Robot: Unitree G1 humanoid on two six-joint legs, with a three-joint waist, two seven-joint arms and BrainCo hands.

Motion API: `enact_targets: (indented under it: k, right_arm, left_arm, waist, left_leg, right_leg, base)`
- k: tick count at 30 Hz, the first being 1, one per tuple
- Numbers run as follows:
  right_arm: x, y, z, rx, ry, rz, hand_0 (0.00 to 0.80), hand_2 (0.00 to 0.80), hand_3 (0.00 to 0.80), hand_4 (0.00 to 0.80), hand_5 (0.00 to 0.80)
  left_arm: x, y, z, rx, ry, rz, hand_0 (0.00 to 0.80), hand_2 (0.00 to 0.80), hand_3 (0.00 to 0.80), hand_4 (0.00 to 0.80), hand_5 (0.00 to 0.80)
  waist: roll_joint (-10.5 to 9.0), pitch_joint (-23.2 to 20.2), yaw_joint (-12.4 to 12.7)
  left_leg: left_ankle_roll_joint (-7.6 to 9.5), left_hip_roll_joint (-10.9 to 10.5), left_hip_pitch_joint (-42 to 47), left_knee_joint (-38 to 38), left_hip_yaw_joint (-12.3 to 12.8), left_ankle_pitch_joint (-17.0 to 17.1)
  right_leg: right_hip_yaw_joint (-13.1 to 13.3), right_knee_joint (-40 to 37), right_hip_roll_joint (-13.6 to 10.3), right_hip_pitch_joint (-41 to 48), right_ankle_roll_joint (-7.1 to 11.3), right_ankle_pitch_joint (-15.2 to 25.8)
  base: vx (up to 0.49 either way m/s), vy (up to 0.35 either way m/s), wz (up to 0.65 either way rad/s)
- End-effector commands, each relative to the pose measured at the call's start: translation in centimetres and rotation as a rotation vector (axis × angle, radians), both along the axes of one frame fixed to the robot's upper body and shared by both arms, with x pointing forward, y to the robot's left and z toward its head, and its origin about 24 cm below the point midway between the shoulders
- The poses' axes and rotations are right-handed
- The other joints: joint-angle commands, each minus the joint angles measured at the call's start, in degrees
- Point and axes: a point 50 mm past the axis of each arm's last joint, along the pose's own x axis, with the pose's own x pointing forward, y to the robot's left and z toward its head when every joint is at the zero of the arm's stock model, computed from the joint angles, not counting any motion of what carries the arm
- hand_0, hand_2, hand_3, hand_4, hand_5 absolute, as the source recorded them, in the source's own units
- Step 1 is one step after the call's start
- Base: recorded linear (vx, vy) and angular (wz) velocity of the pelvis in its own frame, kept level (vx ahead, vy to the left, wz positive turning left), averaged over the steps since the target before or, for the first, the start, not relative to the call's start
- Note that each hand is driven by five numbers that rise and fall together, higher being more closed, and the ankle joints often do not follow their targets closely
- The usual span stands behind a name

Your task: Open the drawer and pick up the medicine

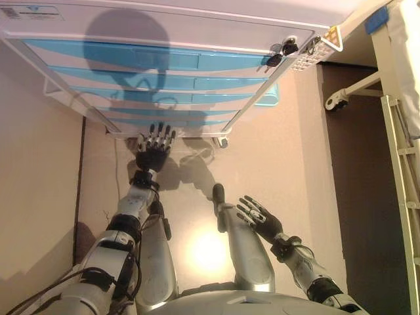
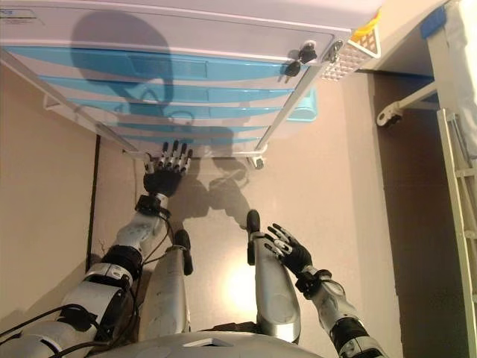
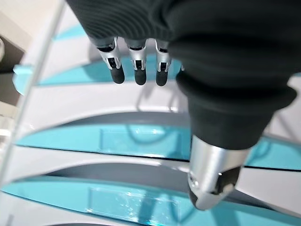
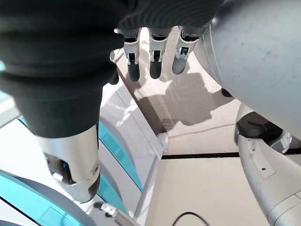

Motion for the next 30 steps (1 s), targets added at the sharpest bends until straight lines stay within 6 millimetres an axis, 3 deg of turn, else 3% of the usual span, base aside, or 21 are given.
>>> enact_targets:
  k: [1,12,19,20,22,23,24,30]
  right_arm:
    - [-4.1,0.8,-2.1,0.013,0.128,0.094,0.0,0.0,0.0,0.0,0.0]
    - [-4.6,1.7,-2.2,0.048,0.117,0.123,0.0,0.0,0.0,0.0,0.0]
    - [-4.7,2.0,-2.2,0.066,0.119,0.119,0.0,0.0,0.0,0.0,0.0]
    - [-4.7,2.1,-2.2,0.068,0.121,0.118,0.0,0.0,0.0,0.0,0.0]
    - [-4.6,2.2,-2.1,0.072,0.118,0.118,0.0,0.0,0.0,0.0,0.0]
    - [-4.7,2.2,-2.2,0.073,0.118,0.118,0.0,0.0,0.0,0.0,0.0]
    - [-4.6,2.3,-2.1,0.074,0.117,0.119,0.0,0.0,0.0,0.0,0.0]
    - [-4.4,2.4,-2.1,0.082,0.117,0.112,0.0,0.0,0.0,0.0,0.0]
  left_arm:
    - [1.6,0.9,3.2,-0.034,-0.101,0.041,0.0,0.0,0.0,0.0,0.0]
    - [4.3,2.7,11.0,0.011,-0.284,0.069,0.0,0.0,0.0,0.0,0.0]
    - [4.7,2.1,14.2,0.07,-0.394,0.041,0.0,0.0,0.0,0.0,0.0]
    - [4.7,2.0,14.5,0.072,-0.404,0.039,0.0,0.0,0.0,0.0,0.0]
    - [4.7,1.8,15.1,0.072,-0.437,0.03,0.0,0.0,0.0,0.0,0.0]
    - [4.7,1.7,15.4,0.081,-0.442,0.03,0.54,0.54,0.54,0.54,0.54]
    - [4.7,1.6,15.6,0.088,-0.45,0.03,0.8,0.8,0.8,0.8,0.8]
    - [4.7,1.2,15.5,0.102,-0.442,0.017,0.8,0.8,0.8,0.8,0.8]
  waist:
    - [0.01,0.1,-0.81]
    - [-1.79,0.97,-1.45]
    - [-2.28,1.3,-1.09]
    - [-2.0,1.06,-0.98]
    - [-2.33,1.42,-0.96]
    - [-2.33,1.48,-0.88]
    - [-2.32,1.58,-0.8]
    - [-2.21,1.79,-0.17]
  left_leg:
    - [3.41,-0.52,-1.61,-3.63,1.58,5.1]
    - [3.33,0.03,-1.63,-3.87,1.41,3.76]
    - [3.27,-0.03,-1.25,-4.15,1.14,3.28]
    - [3.03,0.08,-0.48,-4.27,0.65,1.61]
    - [3.16,0.08,-0.97,-4.76,1.25,3.52]
    - [3.11,0.08,-0.81,-4.96,1.16,3.54]
    - [3.13,0.08,-0.64,-5.18,1.2,3.6]
    - [3.07,-0.25,0.05,-6.21,0.72,3.93]
  right_leg:
    - [-0.55,1.62,1.94,0.36,-0.47,0.71]
    - [-0.18,-2.1,2.76,2.44,-0.66,1.56]
    - [-0.7,-4.12,2.75,4.11,-0.81,2.1]
    - [-0.7,-4.13,2.91,4.84,-0.55,0.92]
    - [-1.02,-4.78,2.64,4.61,-0.89,2.31]
    - [-1.12,-5.05,2.66,4.86,-0.94,2.36]
    - [-1.18,-5.2,2.66,5.03,-0.96,2.42]
    - [-1.7,-5.85,2.46,5.94,-1.03,2.5]
  base:
    - [-0.015,-0.047,-0.05]
    - [-0.004,-0.046,-0.04]
    - [0.011,-0.038,0.03]
    - [-0.005,-0.038,0.09]
    - [-0.056,-0.04,0.06]
    - [0.0,0.0,0.0]
    - [0.0,0.0,0.0]
    - [0.0,0.0,0.0]
